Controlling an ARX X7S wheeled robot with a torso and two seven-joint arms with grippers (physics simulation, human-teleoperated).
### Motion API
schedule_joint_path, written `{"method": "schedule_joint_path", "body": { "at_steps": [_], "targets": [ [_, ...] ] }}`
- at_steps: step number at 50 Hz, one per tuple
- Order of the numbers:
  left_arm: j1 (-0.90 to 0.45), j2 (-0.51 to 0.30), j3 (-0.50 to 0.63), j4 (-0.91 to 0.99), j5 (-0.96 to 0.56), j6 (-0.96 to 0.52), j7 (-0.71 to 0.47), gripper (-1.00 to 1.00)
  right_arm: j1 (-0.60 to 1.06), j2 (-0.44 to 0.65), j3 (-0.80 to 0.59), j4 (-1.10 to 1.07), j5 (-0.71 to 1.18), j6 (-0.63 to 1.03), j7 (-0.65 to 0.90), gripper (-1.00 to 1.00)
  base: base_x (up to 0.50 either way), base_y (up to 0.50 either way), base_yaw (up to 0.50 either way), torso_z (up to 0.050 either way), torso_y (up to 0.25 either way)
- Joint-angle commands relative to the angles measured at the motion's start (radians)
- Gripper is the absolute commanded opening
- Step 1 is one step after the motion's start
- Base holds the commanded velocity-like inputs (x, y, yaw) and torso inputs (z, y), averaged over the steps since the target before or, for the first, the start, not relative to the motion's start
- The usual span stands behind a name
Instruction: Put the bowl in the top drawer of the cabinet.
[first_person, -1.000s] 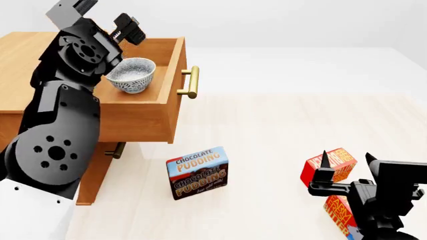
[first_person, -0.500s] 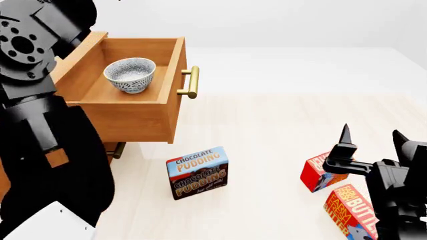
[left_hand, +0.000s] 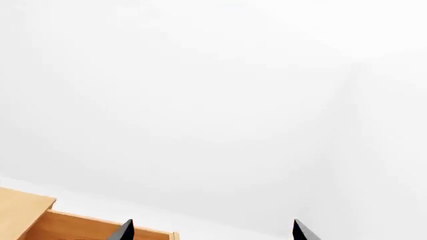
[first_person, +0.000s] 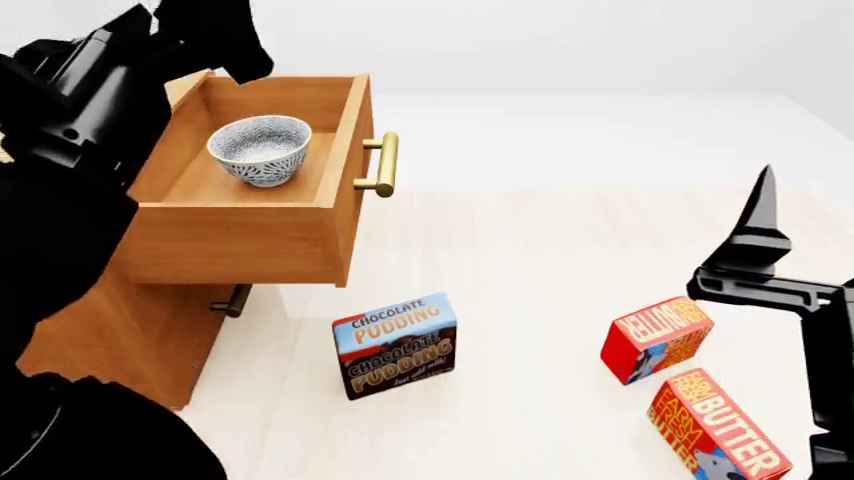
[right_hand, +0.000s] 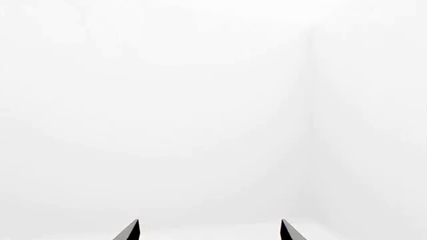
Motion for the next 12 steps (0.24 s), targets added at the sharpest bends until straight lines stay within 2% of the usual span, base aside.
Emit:
{"method": "schedule_joint_path", "body": {
  "at_steps": [1, 5, 7, 12],
  "targets": [
    [0.210, -0.025, -0.102, 0.281, -0.178, -0.039, 0.047, 1.00, -0.056, 0.154, -0.016, -0.082, 0.174, -0.109, 0.202, 1.00, 0.00, 0.00, 0.00, 0.000, 0.000],
    [0.299, -0.034, -0.128, 0.368, -0.209, 0.005, 0.084, 1.00, -0.106, 0.238, -0.070, -0.082, 0.190, -0.214, 0.293, 1.00, 0.00, 0.00, 0.00, 0.000, 0.000],
    [0.356, -0.044, -0.113, 0.412, -0.177, 0.058, 0.116, 1.00, -0.133, 0.288, -0.095, -0.082, 0.207, -0.282, 0.343, 1.00, 0.00, 0.00, 0.00, 0.000, 0.000],
    [0.476, -0.050, -0.100, 0.475, -0.115, 0.166, 0.163, 1.00, -0.211, 0.518, -0.253, -0.083, 0.185, -0.537, 0.551, 1.00, 0.00, 0.00, 0.00, 0.000, 0.000]
  ]
}}
